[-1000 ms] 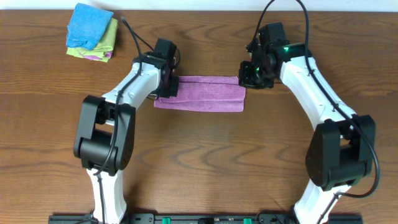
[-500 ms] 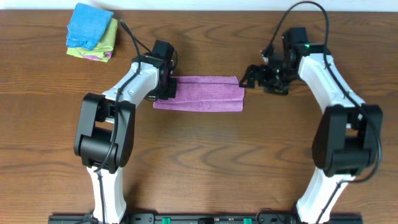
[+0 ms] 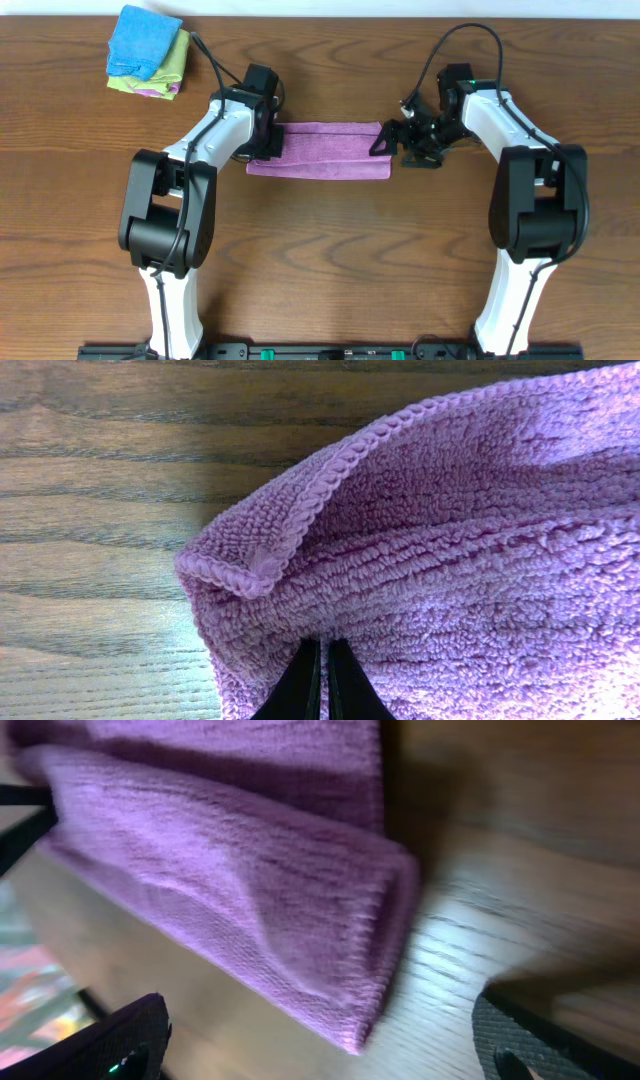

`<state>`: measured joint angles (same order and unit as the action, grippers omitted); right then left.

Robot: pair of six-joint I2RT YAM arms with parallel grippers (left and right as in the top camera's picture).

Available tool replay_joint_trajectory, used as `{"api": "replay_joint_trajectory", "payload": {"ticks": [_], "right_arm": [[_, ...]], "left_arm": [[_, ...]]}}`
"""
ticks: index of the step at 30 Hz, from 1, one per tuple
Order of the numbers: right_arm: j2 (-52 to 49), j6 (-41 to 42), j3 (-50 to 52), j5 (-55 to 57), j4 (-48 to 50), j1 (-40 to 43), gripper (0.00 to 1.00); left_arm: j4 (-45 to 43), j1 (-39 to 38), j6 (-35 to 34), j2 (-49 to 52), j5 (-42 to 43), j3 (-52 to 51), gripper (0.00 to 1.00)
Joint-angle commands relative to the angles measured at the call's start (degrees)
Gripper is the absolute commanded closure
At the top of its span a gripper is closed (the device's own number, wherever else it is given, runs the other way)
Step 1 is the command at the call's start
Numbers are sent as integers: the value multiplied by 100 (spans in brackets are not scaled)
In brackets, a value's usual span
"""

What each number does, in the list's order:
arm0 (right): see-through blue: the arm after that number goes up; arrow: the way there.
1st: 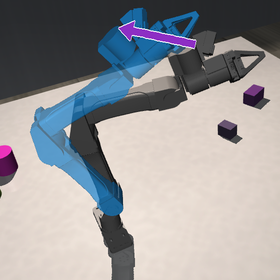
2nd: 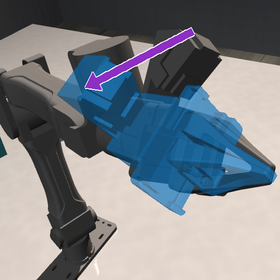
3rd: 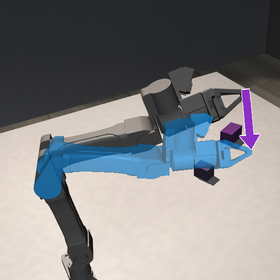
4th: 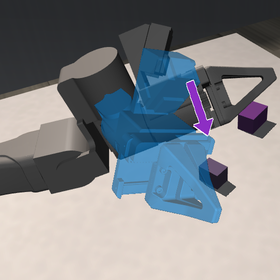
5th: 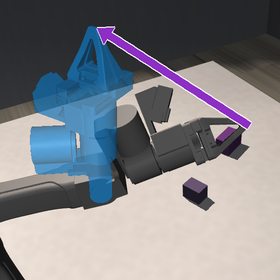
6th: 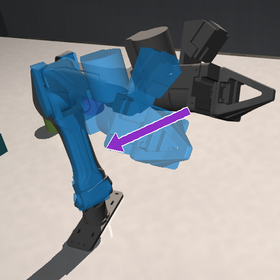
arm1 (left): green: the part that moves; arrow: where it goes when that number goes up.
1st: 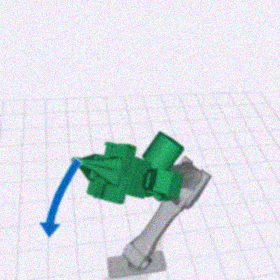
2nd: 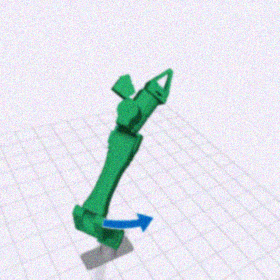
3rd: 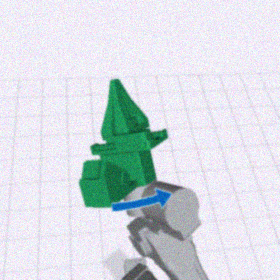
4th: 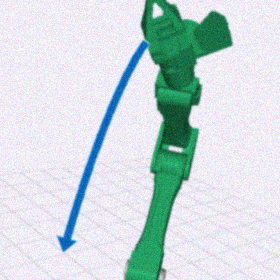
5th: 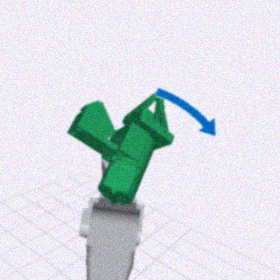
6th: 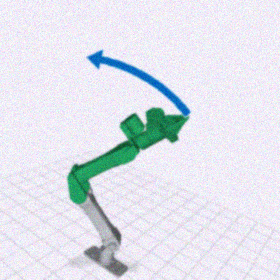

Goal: Fold the cloth
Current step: 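Lower the right gripper onto the strip's right end and grasp it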

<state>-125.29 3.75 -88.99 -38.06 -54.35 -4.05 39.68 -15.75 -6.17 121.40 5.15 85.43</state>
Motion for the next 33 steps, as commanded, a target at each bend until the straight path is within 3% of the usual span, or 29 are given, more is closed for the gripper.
{"api": "replay_joint_trajectory", "payload": {"ticks": [1,12,20,23,30,31,33], "right_arm": [[-345,-105,31,-382,48,-57,6],[-437,-63,468,-741,472,227,5],[-439,354,1130,-868,1370,212,18],[-439,516,1143,-686,1412,203,36],[-437,822,1143,-498,1596,70,94],[-437,892,1141,-498,1639,55,99],[-437,1010,1137,-501,1700,26,98]], "left_arm": [[79,39,-70,87,70,55,94],[79,42,-70,87,83,55,94],[85,39,-70,87,92,55,94],[92,39,-70,87,118,55,94],[103,37,-72,87,306,55,94],[103,39,-72,87,361,55,94],[103,39,-83,87,437,55,94]]}}
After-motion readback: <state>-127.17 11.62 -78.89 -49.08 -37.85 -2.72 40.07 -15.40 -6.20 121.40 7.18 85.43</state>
